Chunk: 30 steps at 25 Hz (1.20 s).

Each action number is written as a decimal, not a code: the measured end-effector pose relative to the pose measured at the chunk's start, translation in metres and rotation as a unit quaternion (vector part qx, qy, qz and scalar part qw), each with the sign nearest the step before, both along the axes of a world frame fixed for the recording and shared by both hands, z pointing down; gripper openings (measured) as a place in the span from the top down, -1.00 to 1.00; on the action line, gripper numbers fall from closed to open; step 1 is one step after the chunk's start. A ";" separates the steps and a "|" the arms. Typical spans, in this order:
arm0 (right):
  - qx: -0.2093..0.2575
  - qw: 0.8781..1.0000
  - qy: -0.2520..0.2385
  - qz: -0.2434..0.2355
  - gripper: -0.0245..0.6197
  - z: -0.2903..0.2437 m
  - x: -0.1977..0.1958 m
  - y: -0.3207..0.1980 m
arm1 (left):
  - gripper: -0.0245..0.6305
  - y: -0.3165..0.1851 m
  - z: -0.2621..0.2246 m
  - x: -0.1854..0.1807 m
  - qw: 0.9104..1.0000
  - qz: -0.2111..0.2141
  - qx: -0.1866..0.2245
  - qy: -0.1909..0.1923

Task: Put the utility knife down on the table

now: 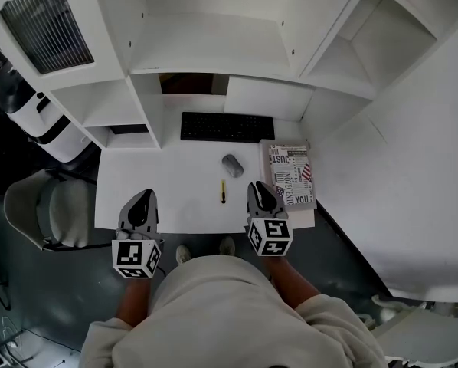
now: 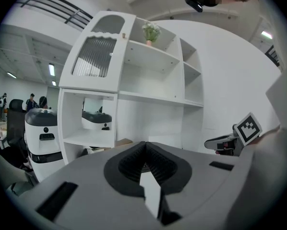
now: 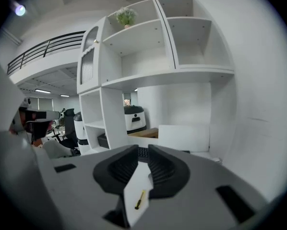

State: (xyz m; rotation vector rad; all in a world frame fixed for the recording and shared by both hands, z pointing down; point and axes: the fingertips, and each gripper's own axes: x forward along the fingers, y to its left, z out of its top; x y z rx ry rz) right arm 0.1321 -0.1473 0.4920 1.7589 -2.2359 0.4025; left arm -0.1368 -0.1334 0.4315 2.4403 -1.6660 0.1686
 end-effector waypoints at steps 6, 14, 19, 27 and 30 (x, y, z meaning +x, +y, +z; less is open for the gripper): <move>0.043 0.999 0.007 0.011 0.75 -0.028 0.008 0.019 | 0.93 0.007 -0.007 0.008 1.000 0.010 0.009 0.000; 0.098 0.995 0.020 0.017 0.86 -0.062 0.011 0.036 | 0.93 0.011 -0.011 0.011 1.000 0.016 0.014 0.001; 0.121 0.992 0.023 0.018 0.91 -0.080 0.011 0.044 | 0.93 0.014 -0.012 0.013 1.000 0.018 0.016 0.002; 0.142 0.989 0.024 0.018 0.91 -0.090 0.010 0.049 | 0.93 0.015 -0.012 0.015 1.000 0.019 0.015 0.001; 0.143 0.989 0.022 0.019 0.91 -0.092 0.010 0.048 | 0.93 0.015 -0.012 0.016 1.000 0.019 0.015 0.002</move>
